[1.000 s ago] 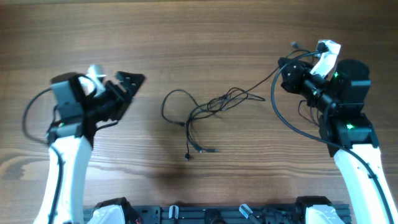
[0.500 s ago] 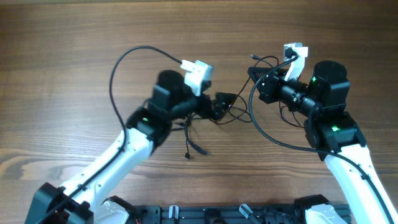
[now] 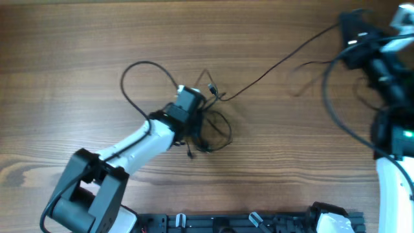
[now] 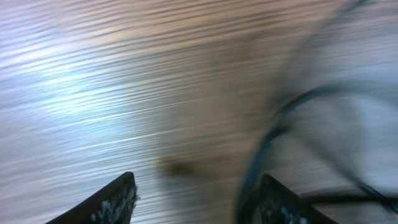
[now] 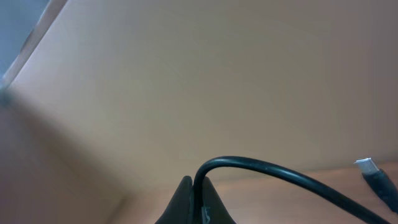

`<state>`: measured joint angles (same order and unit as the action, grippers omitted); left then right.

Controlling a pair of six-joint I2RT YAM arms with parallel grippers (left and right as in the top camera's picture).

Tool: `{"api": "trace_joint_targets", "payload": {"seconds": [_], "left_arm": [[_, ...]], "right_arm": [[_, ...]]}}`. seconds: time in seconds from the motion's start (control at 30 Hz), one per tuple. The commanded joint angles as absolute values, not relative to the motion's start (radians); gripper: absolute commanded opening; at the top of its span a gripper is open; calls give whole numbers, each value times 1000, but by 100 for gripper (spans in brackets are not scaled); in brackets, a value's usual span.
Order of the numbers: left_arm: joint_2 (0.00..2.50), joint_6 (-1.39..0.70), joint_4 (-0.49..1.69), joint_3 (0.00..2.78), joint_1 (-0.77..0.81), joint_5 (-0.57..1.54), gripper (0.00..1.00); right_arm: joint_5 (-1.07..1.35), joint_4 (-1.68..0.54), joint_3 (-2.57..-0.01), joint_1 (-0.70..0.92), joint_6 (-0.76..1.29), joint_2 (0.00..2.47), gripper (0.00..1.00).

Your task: Untangle cables

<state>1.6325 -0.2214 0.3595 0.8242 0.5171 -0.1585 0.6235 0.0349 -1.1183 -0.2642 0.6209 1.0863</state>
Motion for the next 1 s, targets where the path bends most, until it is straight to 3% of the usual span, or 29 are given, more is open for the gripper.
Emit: {"api": "trace_joint_targets", "payload": {"seconds": [0.0,0.1,0.27,0.43,0.57,0.7,0.8,0.87,0.97], "left_arm": [[1637,-214,392,823,334,-244,63],[1637,-216,398,823,218,-236,65],[1637,-225,404,823,107,-125,63],[1637,-225,390,823,107,16,70],[1637,-225,390,823,107,20,72],[1637,-225,390,823,107,19,73],[1637,-239,390,823,107,19,73],[1637,-274,389,823,107,19,75],[1637,-277,382,823,107,19,76]], "right_arm": [[593,25,-1156,-446,751,1069,4],[582,-75,-1156,-558,757,1069,4],[252,-439,-1156,-609,653,1105,4],[483,-545,-1155,-583,353,1197,4],[155,-641,-1155,-577,389,1304,4],[-108,-430,-1155,-578,358,1377,4],[-200,-149,-1160,-606,169,1377,4],[-299,-76,-1185,-650,108,1378,4],[-261,68,-1192,-766,-94,1397,4]]}}
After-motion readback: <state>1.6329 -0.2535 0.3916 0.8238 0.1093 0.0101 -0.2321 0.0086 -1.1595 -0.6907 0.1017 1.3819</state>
